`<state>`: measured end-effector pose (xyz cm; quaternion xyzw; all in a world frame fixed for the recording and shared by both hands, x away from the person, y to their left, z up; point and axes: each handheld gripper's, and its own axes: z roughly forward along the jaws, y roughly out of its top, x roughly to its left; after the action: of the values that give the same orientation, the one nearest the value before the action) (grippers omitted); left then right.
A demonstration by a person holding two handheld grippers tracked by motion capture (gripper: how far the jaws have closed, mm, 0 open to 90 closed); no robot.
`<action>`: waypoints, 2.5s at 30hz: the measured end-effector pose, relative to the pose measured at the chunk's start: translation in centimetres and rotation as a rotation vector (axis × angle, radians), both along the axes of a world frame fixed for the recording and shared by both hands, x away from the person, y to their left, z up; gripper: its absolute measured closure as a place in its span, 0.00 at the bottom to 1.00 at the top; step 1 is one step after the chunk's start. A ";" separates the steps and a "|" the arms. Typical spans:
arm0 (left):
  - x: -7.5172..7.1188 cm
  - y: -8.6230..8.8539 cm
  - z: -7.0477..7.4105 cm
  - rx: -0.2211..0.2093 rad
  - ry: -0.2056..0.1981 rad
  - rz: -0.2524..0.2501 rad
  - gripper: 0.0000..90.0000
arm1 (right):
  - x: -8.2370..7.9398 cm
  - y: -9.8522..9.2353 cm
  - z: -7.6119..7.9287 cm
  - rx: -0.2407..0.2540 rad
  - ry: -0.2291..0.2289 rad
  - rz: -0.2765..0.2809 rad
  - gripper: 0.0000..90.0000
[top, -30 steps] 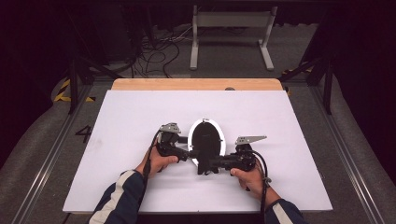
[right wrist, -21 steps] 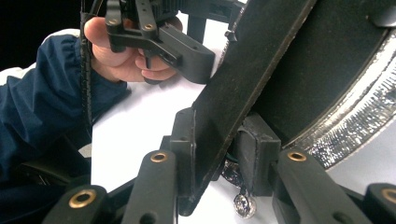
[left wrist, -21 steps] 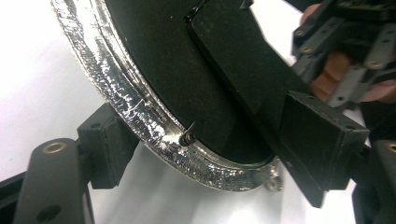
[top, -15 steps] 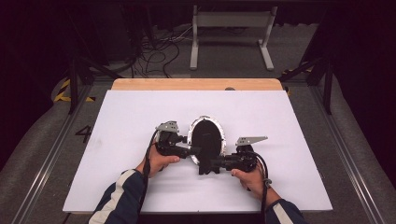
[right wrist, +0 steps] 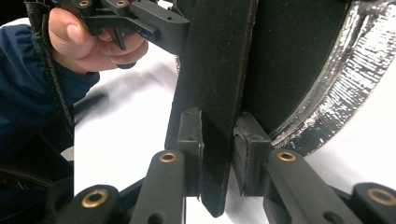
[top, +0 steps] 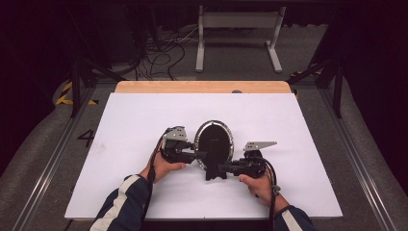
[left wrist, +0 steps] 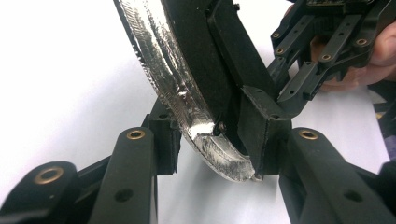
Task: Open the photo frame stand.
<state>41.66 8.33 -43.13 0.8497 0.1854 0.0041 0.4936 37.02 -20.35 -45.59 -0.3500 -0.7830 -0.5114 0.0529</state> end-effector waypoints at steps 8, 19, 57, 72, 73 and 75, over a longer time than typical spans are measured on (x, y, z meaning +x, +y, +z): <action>-0.4 -0.8 1.0 0.056 -0.111 0.044 0.67 | -0.3 0.0 0.7 -0.015 -0.036 -0.023 0.84; -0.6 -1.3 1.6 0.099 -0.200 0.083 0.67 | -0.8 0.5 1.3 -0.053 -0.088 -0.042 0.84; -1.0 -2.7 1.1 0.173 -0.422 0.238 0.75 | 0.0 0.6 1.4 -0.141 -0.125 -0.110 0.81; -1.0 -2.9 0.8 0.189 -0.452 0.249 0.74 | -0.2 0.9 1.5 -0.158 -0.127 -0.109 0.81; -1.0 -3.0 0.8 0.193 -0.456 0.248 0.74 | -0.2 0.9 1.5 -0.165 -0.126 -0.107 0.81; -1.1 -2.9 0.7 0.196 -0.459 0.244 0.74 | -0.2 0.9 1.4 -0.172 -0.126 -0.105 0.82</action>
<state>40.55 5.42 -42.44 0.8417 0.1686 0.2738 0.4338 36.81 -19.41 -44.19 -0.3610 -0.8063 -0.4654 -0.0537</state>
